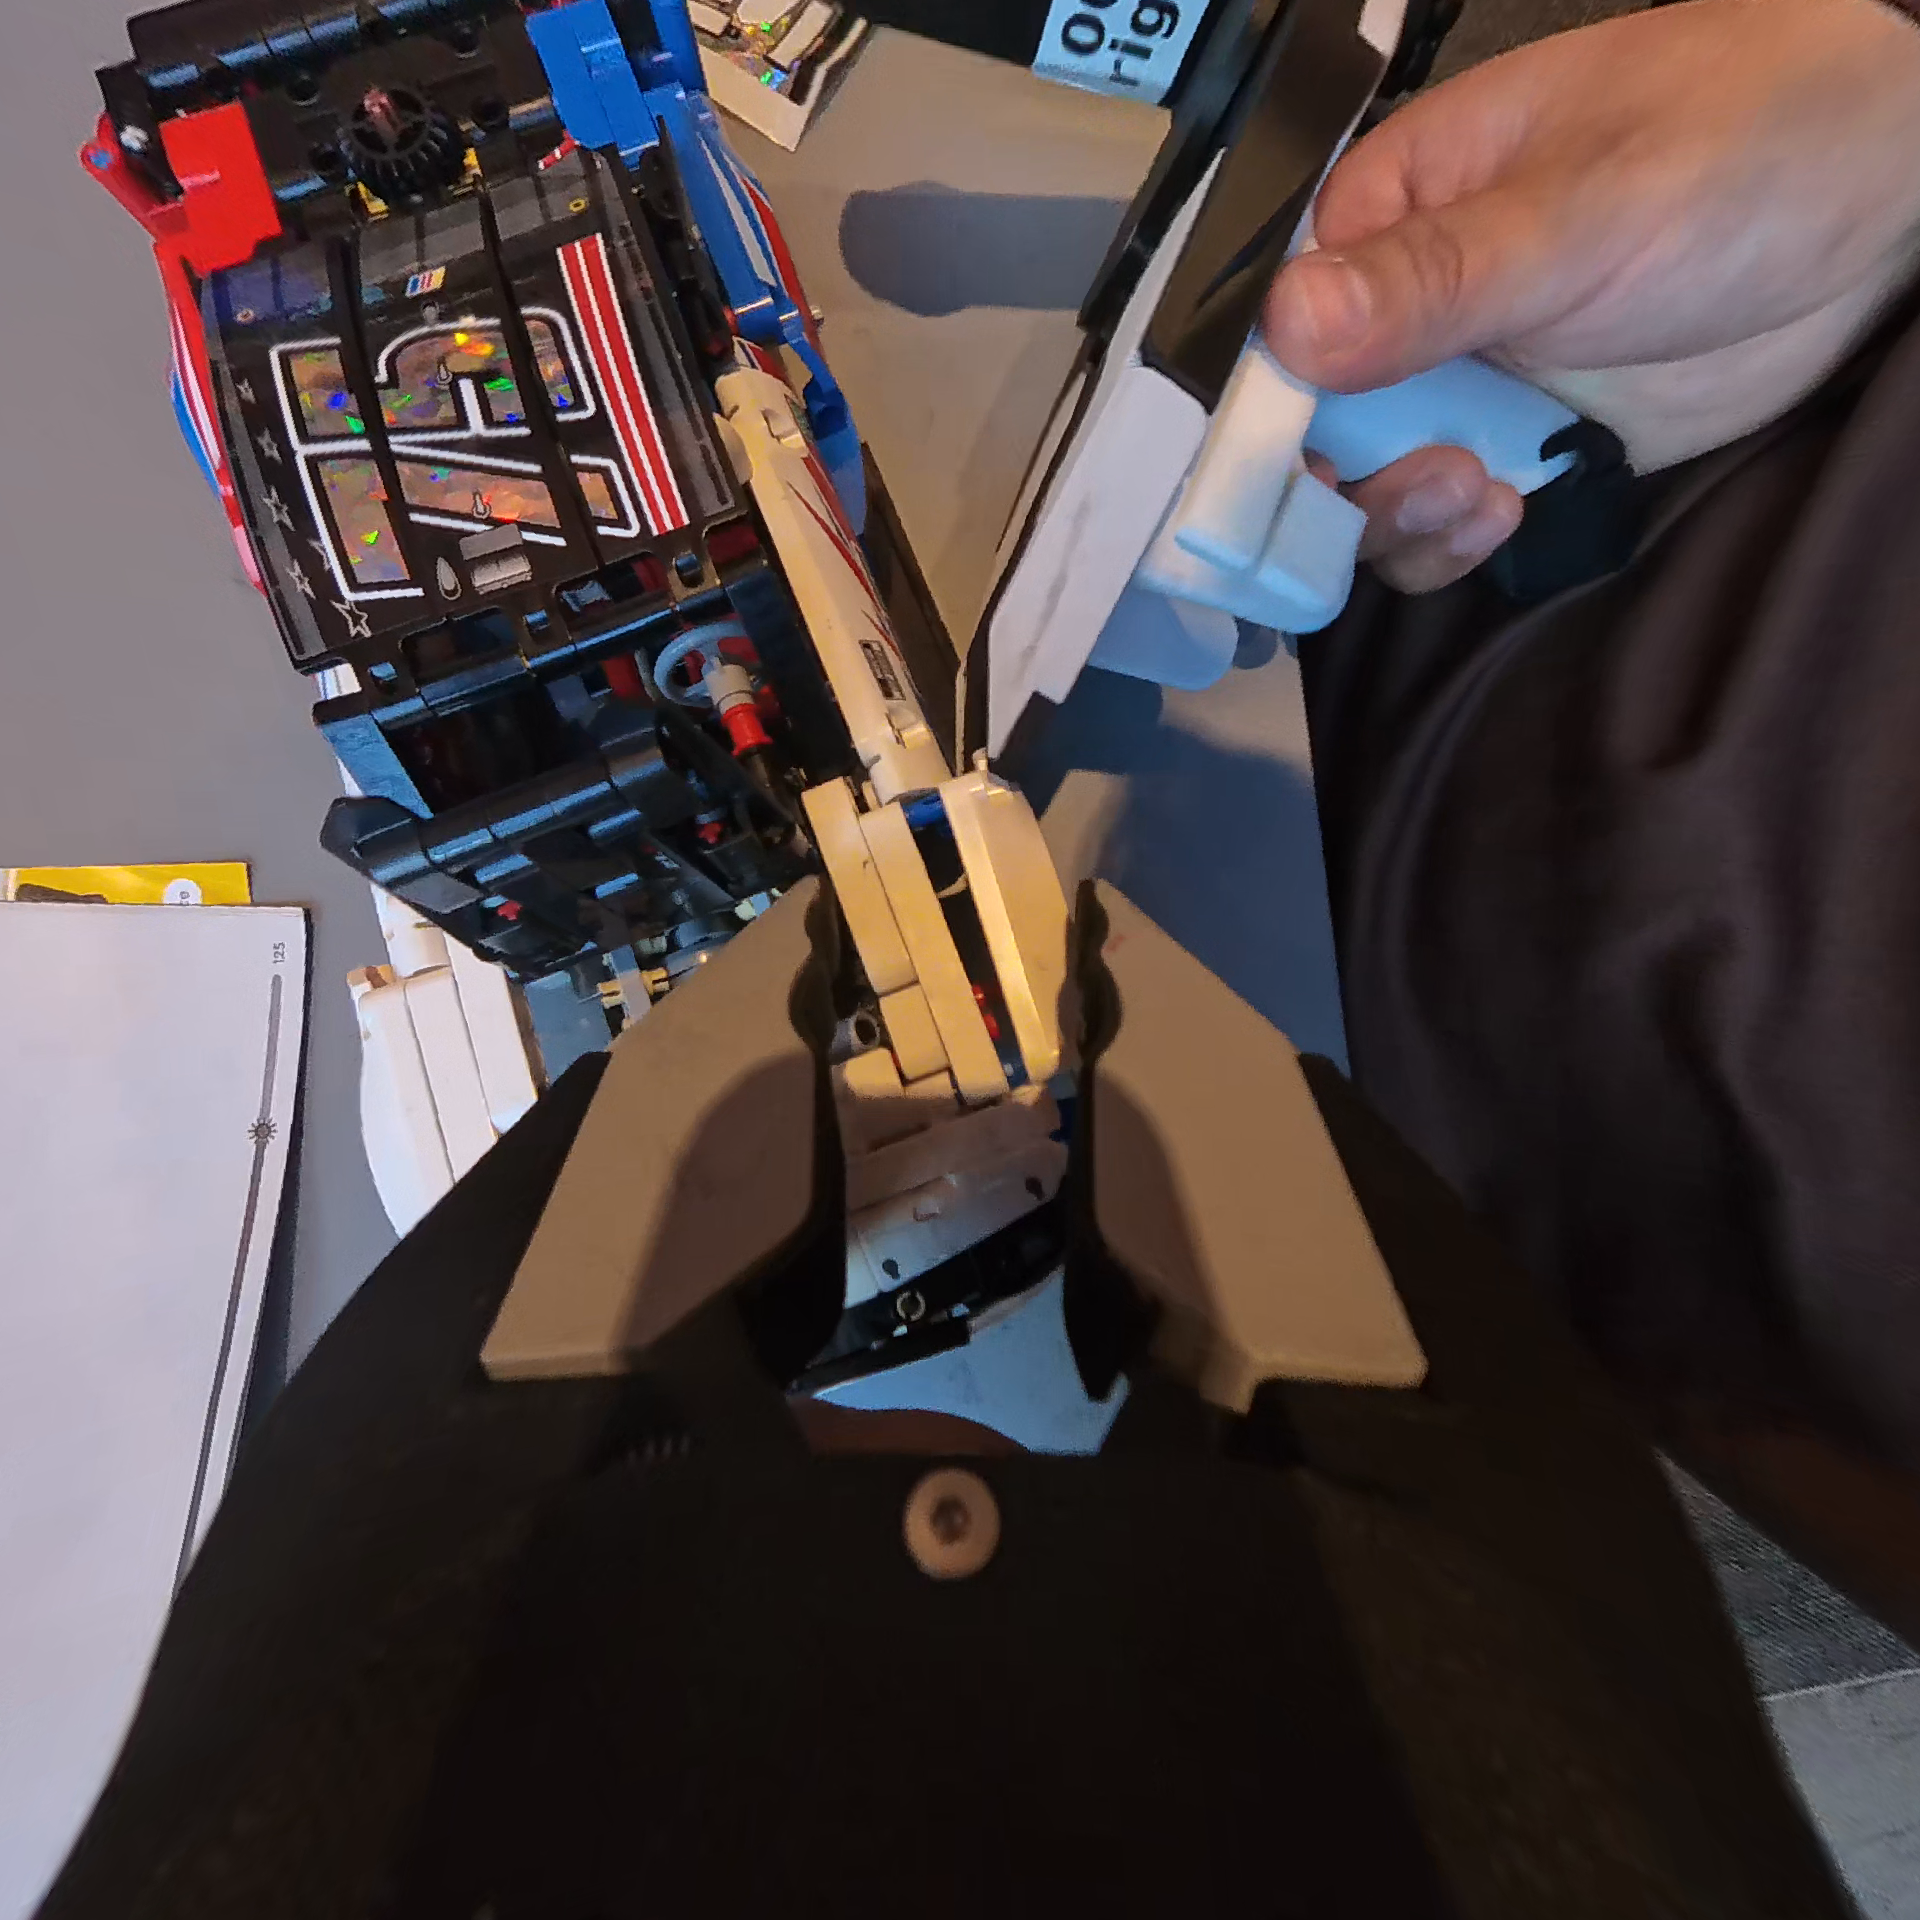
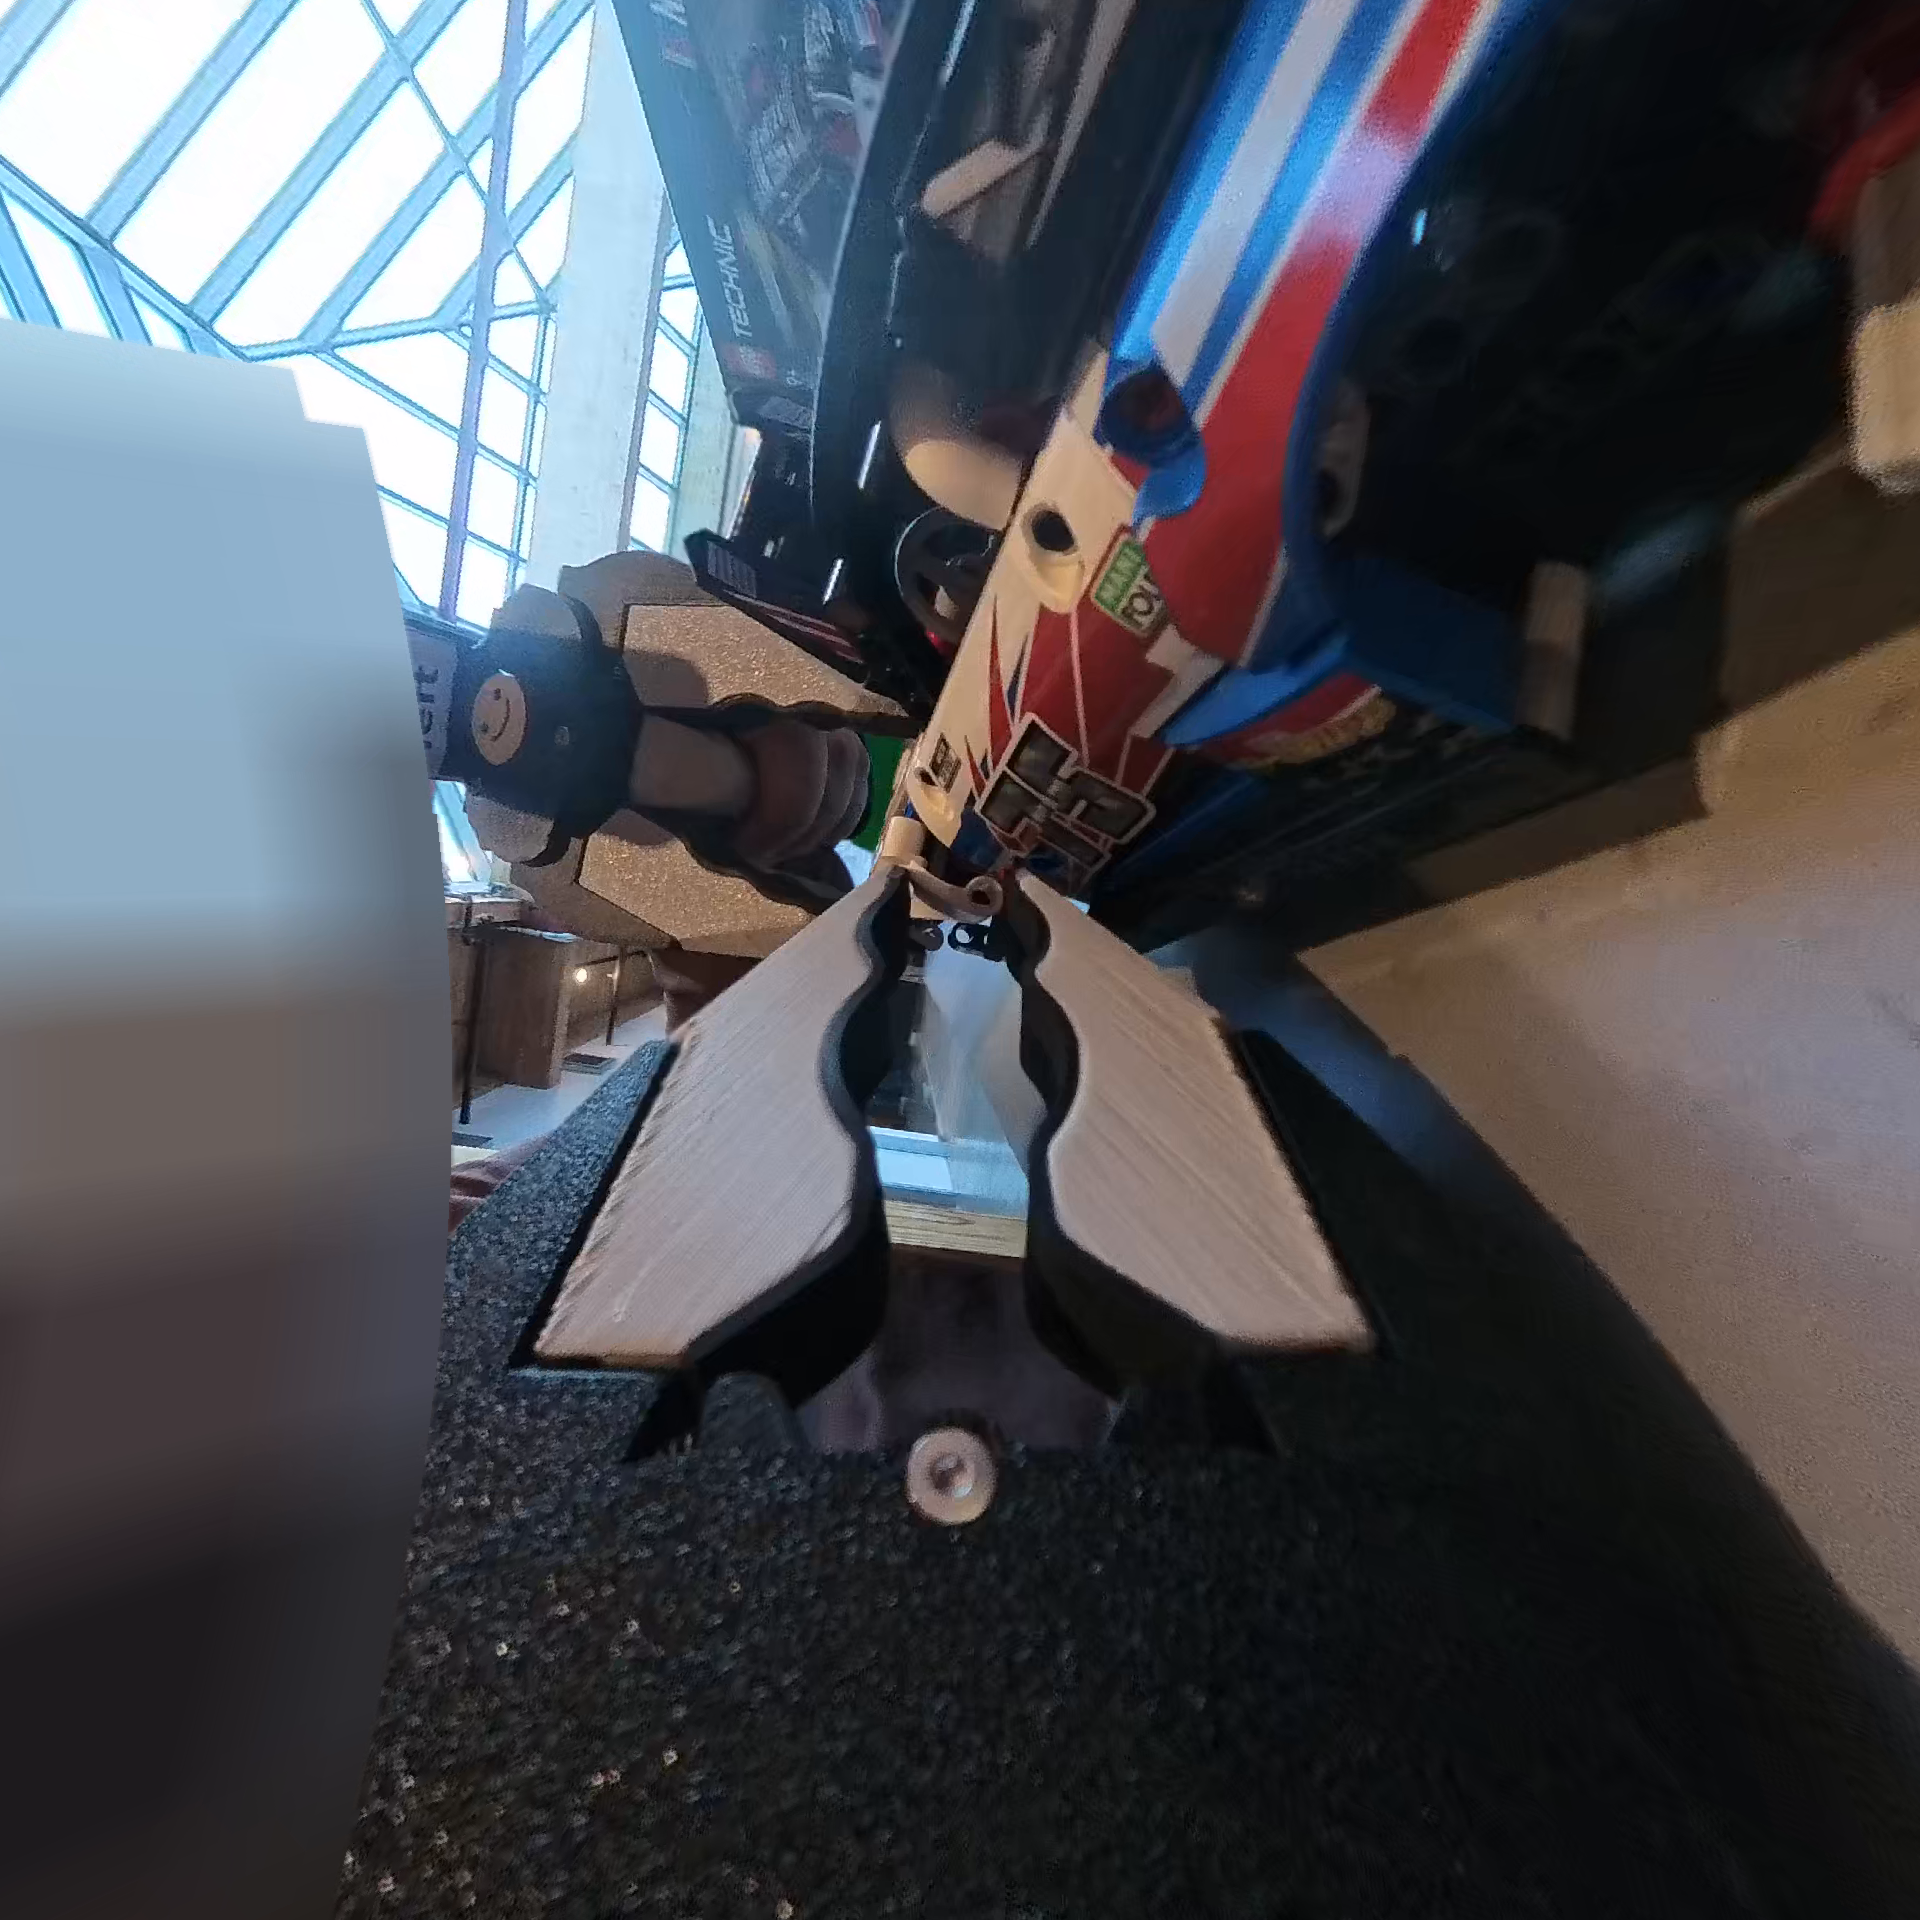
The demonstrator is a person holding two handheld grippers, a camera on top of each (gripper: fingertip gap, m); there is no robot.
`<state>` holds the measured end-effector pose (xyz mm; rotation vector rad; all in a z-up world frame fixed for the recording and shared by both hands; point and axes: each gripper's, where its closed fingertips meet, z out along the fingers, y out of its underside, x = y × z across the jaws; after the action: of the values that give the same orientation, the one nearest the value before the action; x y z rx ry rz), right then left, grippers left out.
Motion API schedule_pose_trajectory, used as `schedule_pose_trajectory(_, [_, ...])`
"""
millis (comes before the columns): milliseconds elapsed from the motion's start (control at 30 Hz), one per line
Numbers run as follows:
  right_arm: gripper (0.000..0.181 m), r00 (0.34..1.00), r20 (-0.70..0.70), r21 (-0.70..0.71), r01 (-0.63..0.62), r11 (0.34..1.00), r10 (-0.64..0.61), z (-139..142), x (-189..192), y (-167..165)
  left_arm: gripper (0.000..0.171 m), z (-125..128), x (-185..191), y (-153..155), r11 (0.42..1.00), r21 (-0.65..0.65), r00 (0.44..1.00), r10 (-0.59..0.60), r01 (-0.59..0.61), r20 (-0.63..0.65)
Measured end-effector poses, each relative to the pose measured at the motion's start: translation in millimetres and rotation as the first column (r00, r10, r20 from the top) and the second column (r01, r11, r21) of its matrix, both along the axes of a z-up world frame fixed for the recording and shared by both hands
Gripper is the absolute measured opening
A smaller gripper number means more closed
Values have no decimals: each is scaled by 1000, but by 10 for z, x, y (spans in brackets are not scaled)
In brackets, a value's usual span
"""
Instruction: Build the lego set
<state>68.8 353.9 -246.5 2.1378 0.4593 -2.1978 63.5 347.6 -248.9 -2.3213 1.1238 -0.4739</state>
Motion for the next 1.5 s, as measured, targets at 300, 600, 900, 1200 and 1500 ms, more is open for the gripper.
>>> schedule_pose_trajectory(300, [17, 999, 25, 160, -23, 987, 20, -2, 5, 23, 41, -5, 10, 16, 998, -22, 998, 56, -56, -1])
schedule_pose_trajectory(600, [32, 984, 162, 897, -177, 405, 72, 208, 174, 297, 40, -4, 10, 4, 996, -41, 997, 75, -75, -4])
schedule_pose_trajectory(900, [17, 923, 286, 955, -253, -154, 258, 116, -78, 151, 40, -14, 10, 4, 994, -64, 995, 91, -93, -28])
schedule_pose_trajectory(1200, [18, 869, 315, 949, -278, -150, 383, 112, -80, 136, 40, -23, 26, 7, 989, -115, 996, 87, -90, -26])
schedule_pose_trajectory(1500, [18, 864, 311, 950, -292, -110, 396, 118, -92, 143, 40, -22, 22, 13, 989, -120, 996, 89, -90, -13])
